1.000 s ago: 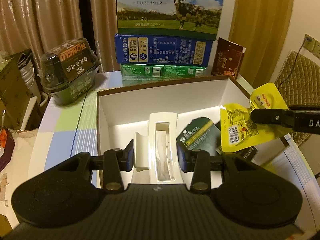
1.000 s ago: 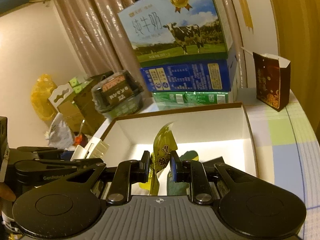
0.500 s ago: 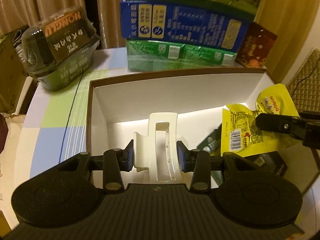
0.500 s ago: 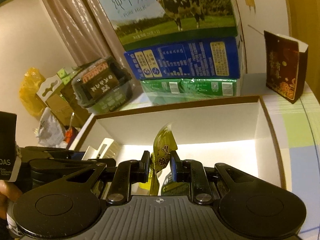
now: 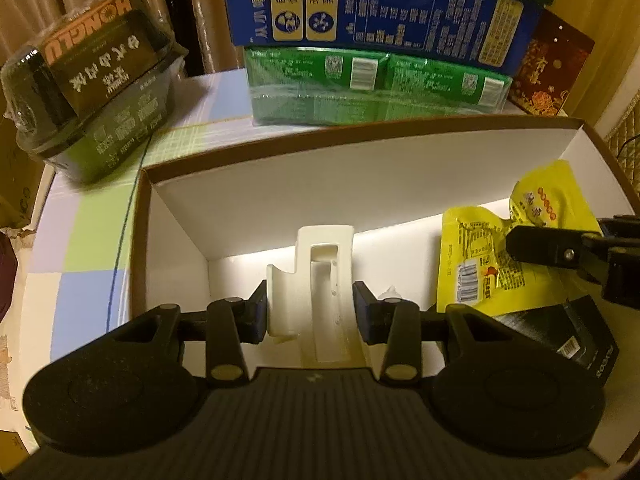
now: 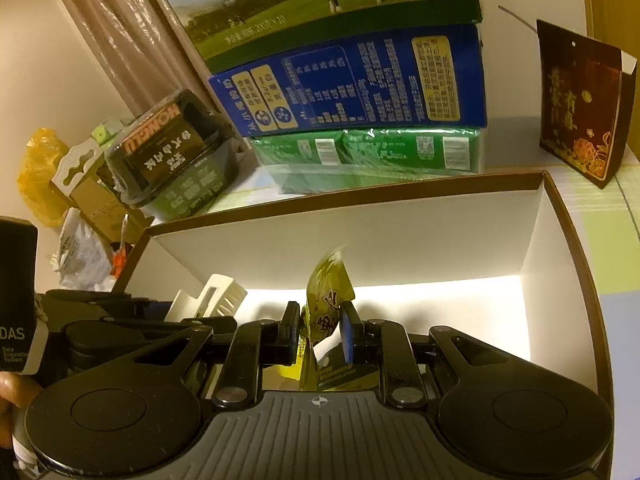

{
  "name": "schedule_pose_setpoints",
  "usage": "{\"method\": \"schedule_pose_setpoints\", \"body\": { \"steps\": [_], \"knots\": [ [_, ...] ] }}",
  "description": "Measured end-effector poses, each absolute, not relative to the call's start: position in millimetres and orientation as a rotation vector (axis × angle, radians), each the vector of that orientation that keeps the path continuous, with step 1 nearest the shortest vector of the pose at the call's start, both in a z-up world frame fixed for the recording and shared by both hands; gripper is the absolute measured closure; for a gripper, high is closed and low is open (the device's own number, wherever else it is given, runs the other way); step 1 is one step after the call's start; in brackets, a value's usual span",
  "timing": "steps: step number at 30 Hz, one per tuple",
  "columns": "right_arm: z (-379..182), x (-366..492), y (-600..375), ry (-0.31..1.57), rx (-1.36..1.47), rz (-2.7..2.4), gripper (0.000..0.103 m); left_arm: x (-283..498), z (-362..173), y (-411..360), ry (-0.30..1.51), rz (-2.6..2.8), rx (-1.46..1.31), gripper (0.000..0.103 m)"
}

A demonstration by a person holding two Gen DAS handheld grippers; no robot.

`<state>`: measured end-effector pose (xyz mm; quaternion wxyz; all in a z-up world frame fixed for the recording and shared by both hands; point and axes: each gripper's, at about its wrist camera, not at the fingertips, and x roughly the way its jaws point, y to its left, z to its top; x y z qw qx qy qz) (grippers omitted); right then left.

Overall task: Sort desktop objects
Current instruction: 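Carry the white clip and yellow packet with both tools over the brown box, then open both tools to drop the clip and packet into the brown box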

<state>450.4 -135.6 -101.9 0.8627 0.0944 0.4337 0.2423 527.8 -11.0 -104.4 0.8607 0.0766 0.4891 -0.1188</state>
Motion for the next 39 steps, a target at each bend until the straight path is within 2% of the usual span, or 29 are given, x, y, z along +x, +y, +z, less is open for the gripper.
{"method": "schedule_pose_setpoints", "body": {
  "steps": [14,16,18,22,24,27,29,31,35,39],
  "knots": [
    [-111.1,465.3,-128.4,0.938,0.217,0.498,0.085,536.4,-102.3,-11.5,1.006,-0.257,0.165,0.06],
    [-110.8,466.2,-128.1,0.934,0.202,0.492,0.078,535.8,-100.5,-10.9,1.003,-0.264,0.159,0.057],
    [-109.7,465.4,-130.8,0.925,0.196,0.48,0.053,533.7,-98.4,-10.8,0.995,-0.274,0.156,0.053],
    [-103.5,461.1,-138.2,0.918,0.175,0.472,0.038,526.5,-94.2,-10.9,0.981,-0.29,0.15,0.045],
    [-98.5,457.3,-141.5,0.912,0.148,0.47,0.026,522.6,-91.8,-11.1,0.973,-0.301,0.149,0.041],
    [-88.9,447.3,-147.9,0.895,0.109,0.475,0.012,515.7,-87.1,-10.9,0.961,-0.308,0.149,0.038],
    [-82.5,438.6,-151.3,0.882,0.081,0.479,0.006,510.9,-82.6,-9.8,0.951,-0.302,0.145,0.029],
    [-77.6,428.2,-154.6,0.87,0.055,0.482,0.002,504.9,-76.6,-7.1,0.937,-0.306,0.135,0.028],
    [-72.9,408.9,-157.5,0.869,0.004,0.477,0.002,491.1,-65.9,-3.5,0.919,-0.311,0.115,0.021],
    [-68.9,390.3,-160.8,0.858,-0.012,0.46,0.002,474.8,-56.9,-2.5,0.908,-0.311,0.117,0.019]
  ]
}}
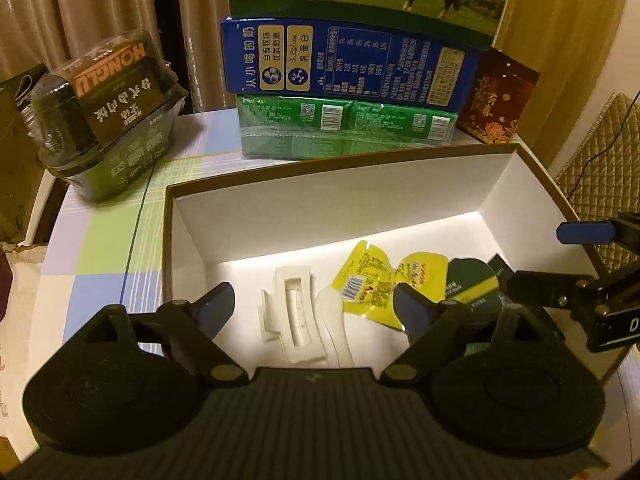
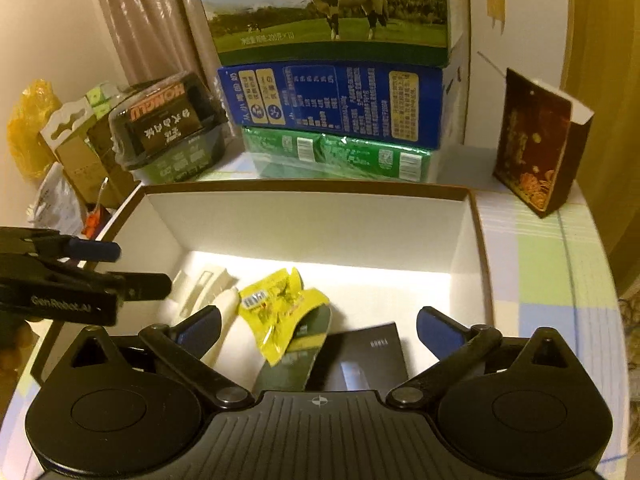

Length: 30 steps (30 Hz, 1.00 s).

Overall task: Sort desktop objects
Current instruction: 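Open both tools to drop the clip and packet into the brown box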

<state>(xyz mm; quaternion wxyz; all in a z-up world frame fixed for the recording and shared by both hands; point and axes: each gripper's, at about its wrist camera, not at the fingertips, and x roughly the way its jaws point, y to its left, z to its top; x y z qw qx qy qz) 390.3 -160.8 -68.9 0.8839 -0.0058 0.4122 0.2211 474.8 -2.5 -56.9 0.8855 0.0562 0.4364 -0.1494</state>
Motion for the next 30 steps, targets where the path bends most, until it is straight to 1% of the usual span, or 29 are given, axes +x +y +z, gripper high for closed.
{"method": "schedule_pose_setpoints", "body": {
  "steps": [7,10,30],
  "knots": [
    [-62.1,363.8,-167.9,0.857,0.001,0.425,0.002,445.2,-41.4,0.9,0.886,-0.309,0.112,0.017],
    [-59.5,353.3,-166.9,0.857,-0.007,0.397,0.002,432.6,-34.3,2.5,0.875,-0.304,0.107,0.013],
    [-19.8,277.6,-170.8,0.779,0.005,0.421,0.002,348.8,6.1,13.6,0.824,-0.251,0.102,0.012]
  ]
}}
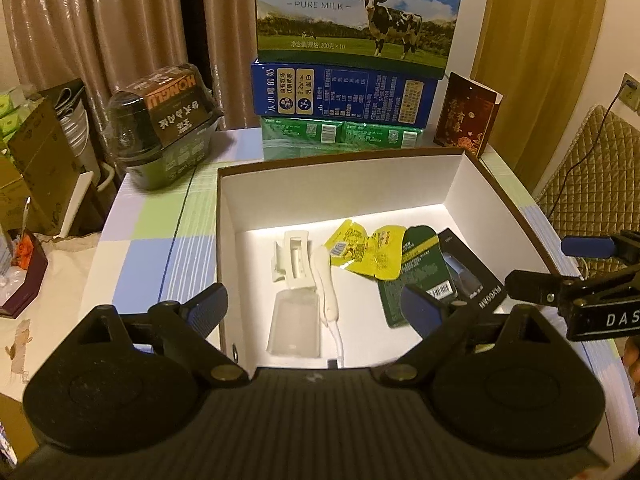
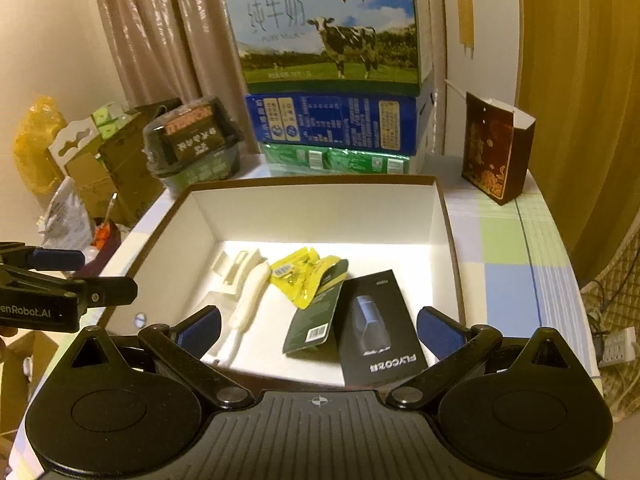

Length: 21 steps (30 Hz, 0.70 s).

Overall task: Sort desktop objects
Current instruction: 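Open both tools to drop the clip and packet into the brown box, then withdraw both tools from the box toward the remaining table items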

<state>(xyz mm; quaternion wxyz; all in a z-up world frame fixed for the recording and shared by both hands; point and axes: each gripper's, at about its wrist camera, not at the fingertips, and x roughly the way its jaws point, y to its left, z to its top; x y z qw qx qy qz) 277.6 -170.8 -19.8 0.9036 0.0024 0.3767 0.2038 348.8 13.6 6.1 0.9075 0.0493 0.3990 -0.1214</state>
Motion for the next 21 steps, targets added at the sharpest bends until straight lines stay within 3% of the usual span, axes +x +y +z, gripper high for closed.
{"method": "schedule_pose_setpoints", "body": {
  "steps": [21],
  "knots": [
    [-20.1,201.6,-187.4,0.79,-0.008,0.485,0.002,258.9,18.4,19.1,0.815,-0.194,0.064,0.009]
  ]
}}
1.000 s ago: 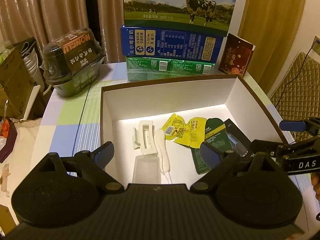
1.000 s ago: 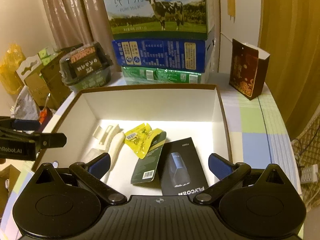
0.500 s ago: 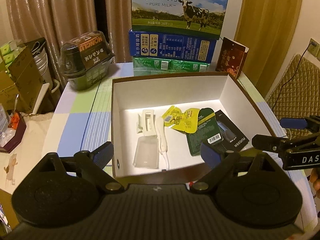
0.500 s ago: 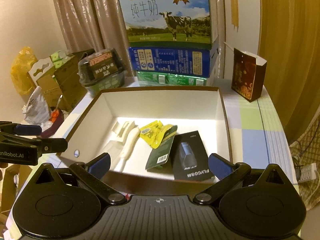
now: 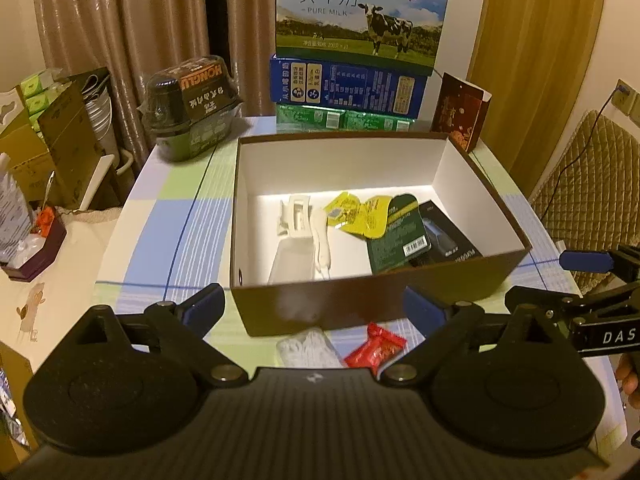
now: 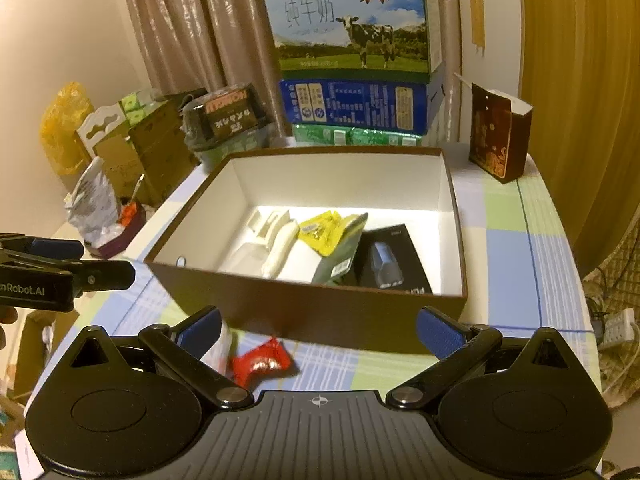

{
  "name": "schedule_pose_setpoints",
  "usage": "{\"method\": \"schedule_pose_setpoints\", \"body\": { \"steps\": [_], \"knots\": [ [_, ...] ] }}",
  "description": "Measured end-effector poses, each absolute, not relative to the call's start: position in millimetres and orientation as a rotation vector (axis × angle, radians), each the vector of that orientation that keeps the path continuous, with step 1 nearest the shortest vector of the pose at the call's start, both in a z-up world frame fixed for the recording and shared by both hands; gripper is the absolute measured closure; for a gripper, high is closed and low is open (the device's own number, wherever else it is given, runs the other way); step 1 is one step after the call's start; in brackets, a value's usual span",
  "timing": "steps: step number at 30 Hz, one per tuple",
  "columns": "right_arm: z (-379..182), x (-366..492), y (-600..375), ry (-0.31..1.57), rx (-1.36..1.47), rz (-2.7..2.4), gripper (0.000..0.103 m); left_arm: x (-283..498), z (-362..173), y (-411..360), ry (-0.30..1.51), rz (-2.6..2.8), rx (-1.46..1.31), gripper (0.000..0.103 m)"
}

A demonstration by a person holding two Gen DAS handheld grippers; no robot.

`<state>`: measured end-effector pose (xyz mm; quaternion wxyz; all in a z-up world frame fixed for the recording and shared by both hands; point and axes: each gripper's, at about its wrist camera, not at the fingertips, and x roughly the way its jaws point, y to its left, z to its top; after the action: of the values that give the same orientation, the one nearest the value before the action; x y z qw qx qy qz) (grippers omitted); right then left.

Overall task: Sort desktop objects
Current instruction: 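Withdraw both tools from the box toward the remaining table items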

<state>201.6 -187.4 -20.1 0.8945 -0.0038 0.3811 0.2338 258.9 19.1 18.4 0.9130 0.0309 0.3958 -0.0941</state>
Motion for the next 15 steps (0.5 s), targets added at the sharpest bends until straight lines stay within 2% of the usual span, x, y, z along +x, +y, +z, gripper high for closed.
{"method": "schedule_pose_setpoints", "body": {
  "steps": [15],
  "knots": [
    [-35.5,163.4,-195.1,0.842,-0.059,0.52,0.002,204.6,1.1,9.1,0.861,-0.185,0.053,0.008]
  ]
}}
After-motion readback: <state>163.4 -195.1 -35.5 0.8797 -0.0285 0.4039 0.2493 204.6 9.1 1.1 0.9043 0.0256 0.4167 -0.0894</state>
